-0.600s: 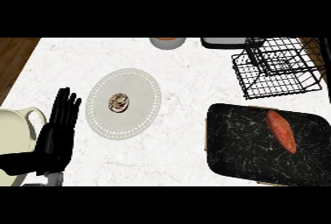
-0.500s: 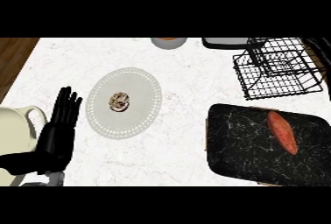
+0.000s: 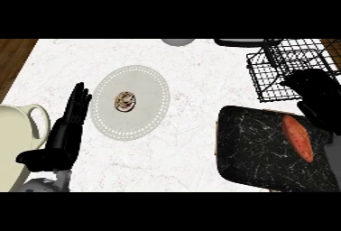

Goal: Pick the sweet potato from the tray and place it in the tiered basket

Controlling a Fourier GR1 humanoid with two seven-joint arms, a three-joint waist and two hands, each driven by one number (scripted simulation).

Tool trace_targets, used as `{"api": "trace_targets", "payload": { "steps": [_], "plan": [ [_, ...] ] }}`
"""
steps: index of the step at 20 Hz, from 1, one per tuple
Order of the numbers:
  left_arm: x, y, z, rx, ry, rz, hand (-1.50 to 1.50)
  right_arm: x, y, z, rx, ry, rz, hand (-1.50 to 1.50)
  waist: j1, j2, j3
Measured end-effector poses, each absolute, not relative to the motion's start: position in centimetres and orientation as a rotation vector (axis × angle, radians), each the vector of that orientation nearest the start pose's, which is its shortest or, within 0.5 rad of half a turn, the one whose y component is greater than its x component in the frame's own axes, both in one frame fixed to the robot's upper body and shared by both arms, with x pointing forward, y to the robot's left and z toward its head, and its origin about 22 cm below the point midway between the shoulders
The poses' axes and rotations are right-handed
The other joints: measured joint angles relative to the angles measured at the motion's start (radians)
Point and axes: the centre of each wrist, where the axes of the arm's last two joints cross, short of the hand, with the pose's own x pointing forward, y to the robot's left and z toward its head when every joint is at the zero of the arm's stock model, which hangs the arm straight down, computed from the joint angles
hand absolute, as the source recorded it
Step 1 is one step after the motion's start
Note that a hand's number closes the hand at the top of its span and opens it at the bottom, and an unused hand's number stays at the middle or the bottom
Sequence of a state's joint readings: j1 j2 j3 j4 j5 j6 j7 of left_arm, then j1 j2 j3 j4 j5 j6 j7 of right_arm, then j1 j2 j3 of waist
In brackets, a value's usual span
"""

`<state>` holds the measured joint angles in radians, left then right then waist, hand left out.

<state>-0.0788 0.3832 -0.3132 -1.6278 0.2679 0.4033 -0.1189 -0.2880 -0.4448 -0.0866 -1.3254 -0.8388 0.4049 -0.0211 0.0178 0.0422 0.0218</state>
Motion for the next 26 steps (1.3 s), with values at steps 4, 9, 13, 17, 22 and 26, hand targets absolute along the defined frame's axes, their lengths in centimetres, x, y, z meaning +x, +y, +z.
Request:
{"api": "trace_targets", "payload": {
  "steps": [4,9,13,17,22,26],
  "plan": [
    [25.0,23.0,3.3,0.145,-1.723,-0.077,0.0,30.6,-35.7,5.1,0.862,-1.636,0.045,-1.5,-0.001,-0.006,-0.003],
    [25.4,22.3,3.1,0.155,-1.707,-0.097,0.0,29.9,-42.1,7.3,0.942,-1.658,0.247,-1.5,-0.006,-0.013,-0.008],
    [25.6,22.0,3.0,0.165,-1.697,-0.1,0.0,29.6,-46.1,13.3,0.801,-1.683,0.486,-1.5,-0.009,-0.02,-0.01],
    [25.9,21.6,2.9,0.171,-1.689,-0.099,0.0,29.4,-47.1,20.8,0.618,-1.714,0.743,-1.5,-0.014,-0.026,-0.011],
    [26.2,21.1,2.9,0.17,-1.687,-0.098,0.0,28.4,-45.5,27.5,0.394,-1.715,1.038,-1.5,-0.011,-0.03,-0.011],
    [26.4,20.4,3.0,0.168,-1.681,-0.102,0.0,27.4,-43.7,29.7,0.248,-1.691,1.202,-1.5,-0.011,-0.031,-0.011]
  ]
}}
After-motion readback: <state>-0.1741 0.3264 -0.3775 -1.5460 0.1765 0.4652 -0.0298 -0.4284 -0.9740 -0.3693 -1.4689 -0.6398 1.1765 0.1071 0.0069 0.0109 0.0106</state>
